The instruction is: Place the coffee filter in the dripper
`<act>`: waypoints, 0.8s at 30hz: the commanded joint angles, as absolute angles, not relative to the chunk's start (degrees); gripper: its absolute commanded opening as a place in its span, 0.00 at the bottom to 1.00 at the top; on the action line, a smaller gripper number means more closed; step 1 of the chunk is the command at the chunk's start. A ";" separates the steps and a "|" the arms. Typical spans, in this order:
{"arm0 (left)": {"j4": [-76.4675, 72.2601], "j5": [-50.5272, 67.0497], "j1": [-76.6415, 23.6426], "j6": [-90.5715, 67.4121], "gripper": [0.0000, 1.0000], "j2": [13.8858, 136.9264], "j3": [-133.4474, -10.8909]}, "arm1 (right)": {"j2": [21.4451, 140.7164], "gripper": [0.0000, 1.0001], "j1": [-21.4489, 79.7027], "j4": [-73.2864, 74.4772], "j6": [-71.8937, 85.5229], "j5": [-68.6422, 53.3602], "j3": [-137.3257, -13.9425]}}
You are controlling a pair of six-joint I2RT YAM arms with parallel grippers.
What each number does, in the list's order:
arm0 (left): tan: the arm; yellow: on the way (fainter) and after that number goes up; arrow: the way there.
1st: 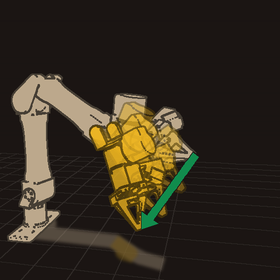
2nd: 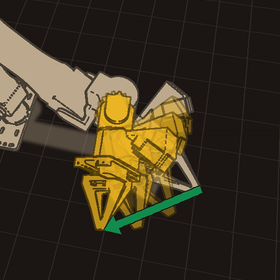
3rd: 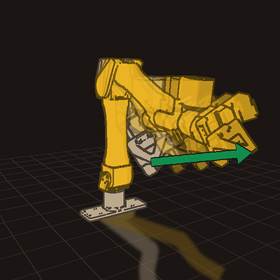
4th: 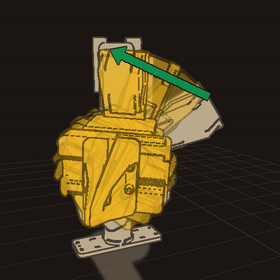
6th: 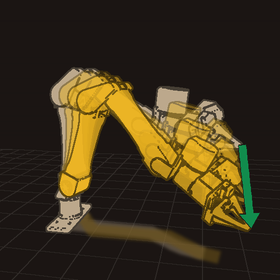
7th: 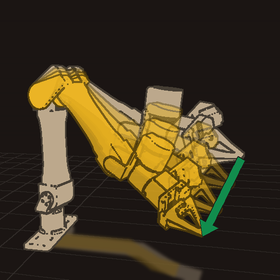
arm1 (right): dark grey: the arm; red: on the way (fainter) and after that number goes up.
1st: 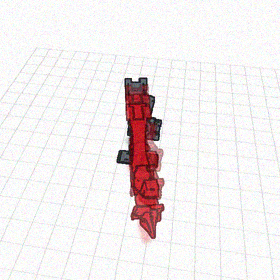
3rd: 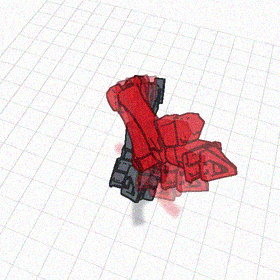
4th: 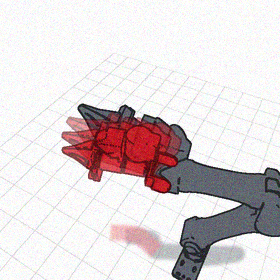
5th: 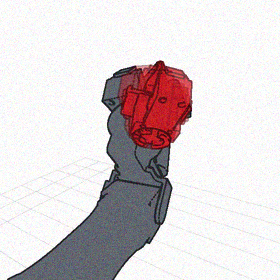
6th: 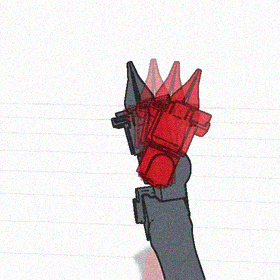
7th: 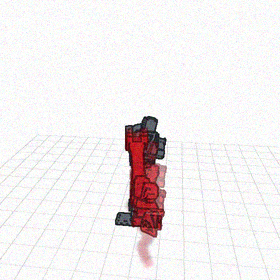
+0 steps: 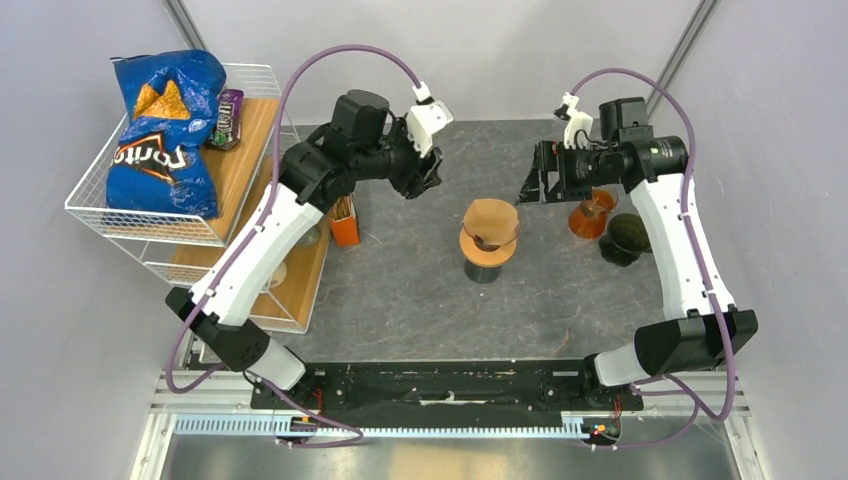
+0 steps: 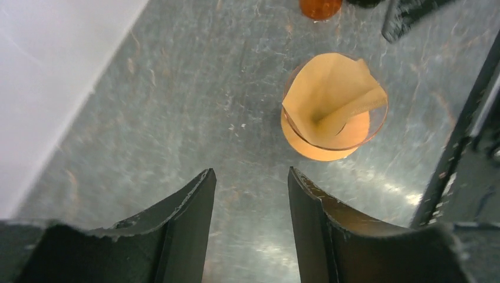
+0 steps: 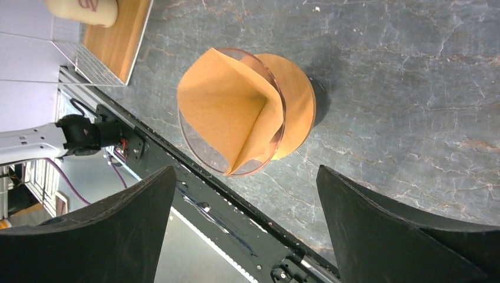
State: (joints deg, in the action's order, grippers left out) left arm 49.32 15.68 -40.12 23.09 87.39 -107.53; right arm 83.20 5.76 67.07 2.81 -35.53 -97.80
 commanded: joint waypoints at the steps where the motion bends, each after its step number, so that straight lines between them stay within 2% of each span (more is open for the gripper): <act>1: 46.68 19.86 -38.85 -1.48 0.57 90.76 -106.79 | 83.58 0.97 7.24 65.61 0.52 -32.92 -96.15; 3: 46.33 19.62 -38.85 -6.08 0.62 92.31 -105.74 | 83.67 0.97 7.96 65.61 0.52 -31.94 -95.19; 5: 45.84 20.05 -38.85 -8.90 0.72 93.76 -104.60 | 83.60 0.97 8.84 65.28 -0.97 -31.03 -94.28; 8: 43.52 20.97 -38.93 -12.02 0.80 94.85 -101.91 | 83.89 0.97 10.26 64.41 -1.19 -29.11 -93.12; 24: 36.91 22.29 -38.85 -16.86 0.85 98.73 -94.13 | 88.38 0.97 13.61 62.16 -2.08 -27.19 -90.71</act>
State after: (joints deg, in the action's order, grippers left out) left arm 40.12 20.29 -38.76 -14.41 97.58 -94.41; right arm 87.99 13.30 63.44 -0.64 -28.08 -91.26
